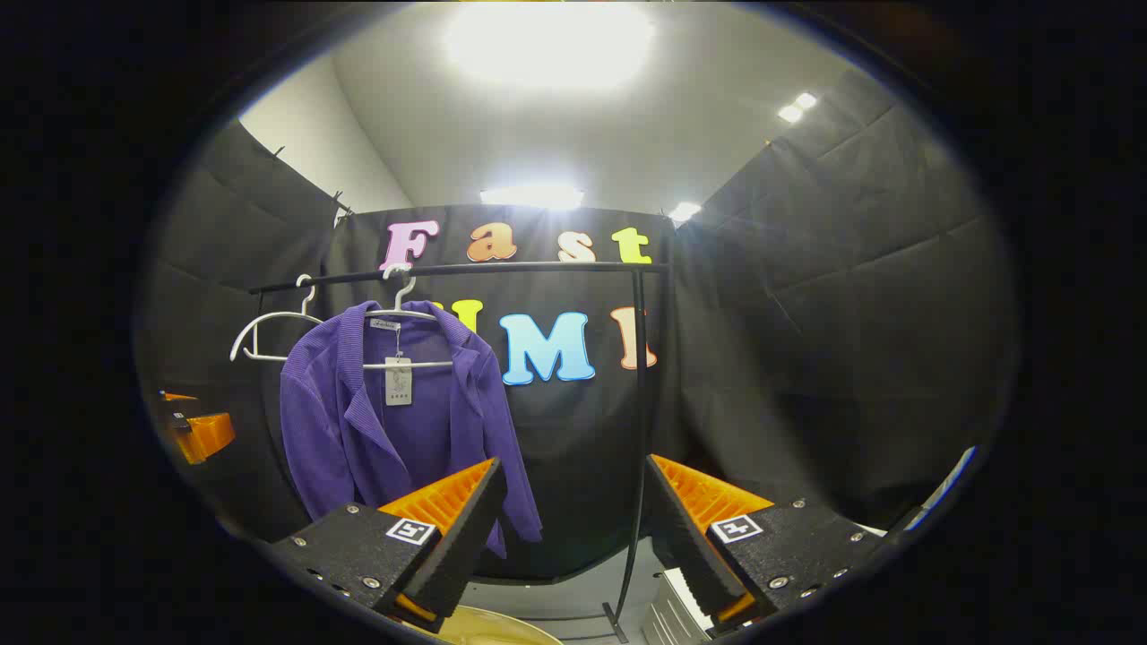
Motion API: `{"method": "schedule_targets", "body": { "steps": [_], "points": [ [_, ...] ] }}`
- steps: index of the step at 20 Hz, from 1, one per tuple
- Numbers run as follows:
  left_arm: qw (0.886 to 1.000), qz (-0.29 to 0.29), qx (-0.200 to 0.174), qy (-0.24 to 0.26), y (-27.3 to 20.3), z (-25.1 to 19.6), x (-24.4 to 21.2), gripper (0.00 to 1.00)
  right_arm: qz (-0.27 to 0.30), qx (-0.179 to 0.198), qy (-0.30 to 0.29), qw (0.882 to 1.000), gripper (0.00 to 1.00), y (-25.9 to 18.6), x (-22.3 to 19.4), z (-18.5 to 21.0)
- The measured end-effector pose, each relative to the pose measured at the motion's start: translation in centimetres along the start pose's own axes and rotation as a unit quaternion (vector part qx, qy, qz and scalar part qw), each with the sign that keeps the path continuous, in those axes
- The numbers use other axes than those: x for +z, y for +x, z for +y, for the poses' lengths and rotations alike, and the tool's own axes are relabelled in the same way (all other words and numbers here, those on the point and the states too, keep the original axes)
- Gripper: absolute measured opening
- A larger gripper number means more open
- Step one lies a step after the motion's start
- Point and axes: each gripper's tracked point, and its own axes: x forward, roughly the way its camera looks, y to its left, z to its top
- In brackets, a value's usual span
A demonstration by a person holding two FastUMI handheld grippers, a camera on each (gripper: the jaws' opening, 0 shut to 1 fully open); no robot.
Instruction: Grasp the clothes on the hanger with both hands and then place them into the laundry hamper below.
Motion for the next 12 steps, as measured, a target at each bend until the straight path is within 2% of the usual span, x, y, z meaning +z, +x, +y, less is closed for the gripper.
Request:
{"method": "schedule_targets", "body": {
  "steps": [3, 7, 8, 12],
  "points": [
    [1.0, -0.003, -0.001, -0.003, -0.01, -0.09, -0.01, 1.0, 0.001, 0.0, 0.002, 1.0, 0.95, 0.19, -0.18, 0.04],
    [1.0, -0.002, 0.001, -0.001, 0.02, 0.02, -0.12, 0.89, 0.0, 0.005, 0.003, 1.0, 0.95, -0.14, -0.12, -0.06],
    [1.0, -0.003, 0.001, 0.0, 0.01, -0.03, -0.09, 1.0, 0.0, 0.006, 0.004, 1.0, 0.96, -0.2, -0.09, -0.14],
    [1.0, -0.007, 0.002, -0.002, -0.09, -0.27, -0.37, 1.0, 0.003, 0.003, 0.005, 1.0, 0.96, -0.27, -0.11, -0.33]
  ]
}}
